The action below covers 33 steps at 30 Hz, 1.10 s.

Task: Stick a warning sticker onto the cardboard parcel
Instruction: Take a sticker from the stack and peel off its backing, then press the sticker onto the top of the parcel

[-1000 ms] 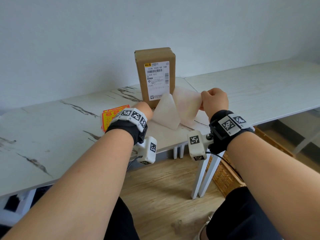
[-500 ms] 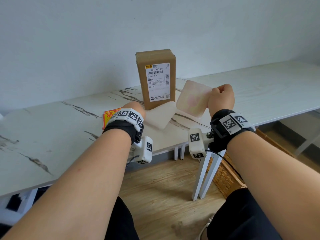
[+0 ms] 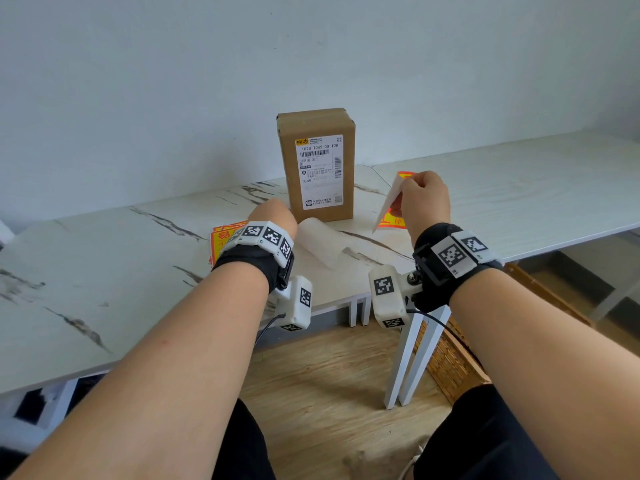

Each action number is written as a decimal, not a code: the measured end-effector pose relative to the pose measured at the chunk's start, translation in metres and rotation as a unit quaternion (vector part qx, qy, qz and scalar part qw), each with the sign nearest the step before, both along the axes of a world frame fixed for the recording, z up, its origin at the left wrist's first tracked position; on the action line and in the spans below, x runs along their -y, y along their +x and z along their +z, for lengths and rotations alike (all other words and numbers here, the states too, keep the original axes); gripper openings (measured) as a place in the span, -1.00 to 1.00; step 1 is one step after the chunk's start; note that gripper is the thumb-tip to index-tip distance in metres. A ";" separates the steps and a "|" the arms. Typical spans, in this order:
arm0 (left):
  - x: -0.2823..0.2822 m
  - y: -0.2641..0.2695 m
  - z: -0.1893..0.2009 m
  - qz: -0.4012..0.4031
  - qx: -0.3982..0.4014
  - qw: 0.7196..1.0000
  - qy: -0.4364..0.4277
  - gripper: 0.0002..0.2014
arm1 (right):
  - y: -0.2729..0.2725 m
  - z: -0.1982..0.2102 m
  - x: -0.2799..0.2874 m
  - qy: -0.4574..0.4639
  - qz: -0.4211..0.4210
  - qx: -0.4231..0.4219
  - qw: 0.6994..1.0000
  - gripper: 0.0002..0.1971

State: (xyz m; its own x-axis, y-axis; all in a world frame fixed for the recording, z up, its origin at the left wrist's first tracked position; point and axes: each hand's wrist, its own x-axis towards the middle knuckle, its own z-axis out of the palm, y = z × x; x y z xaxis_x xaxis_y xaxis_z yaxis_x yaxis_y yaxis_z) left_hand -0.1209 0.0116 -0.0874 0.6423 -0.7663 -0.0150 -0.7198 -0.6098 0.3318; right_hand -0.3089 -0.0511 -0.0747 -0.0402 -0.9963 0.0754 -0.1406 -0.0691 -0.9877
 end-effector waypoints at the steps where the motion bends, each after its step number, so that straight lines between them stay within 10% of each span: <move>1: 0.002 0.001 0.004 -0.001 -0.004 1.000 -0.031 -0.68 | 0.001 0.002 -0.001 -0.004 0.006 0.002 1.000 -0.86; 8: -0.007 -0.020 0.034 -0.110 -0.081 0.965 -0.224 -0.87 | 0.008 0.022 -0.011 -0.036 0.040 0.020 0.998 -0.85; 15: -0.004 -0.047 0.047 -0.193 -0.085 0.955 -0.208 -0.53 | 0.015 0.035 -0.019 -0.055 0.046 0.012 0.997 -0.87; 33: -0.010 -0.046 0.061 -0.183 -0.107 0.943 -0.255 -0.85 | 0.023 0.047 -0.023 -0.103 0.098 0.035 0.989 -0.84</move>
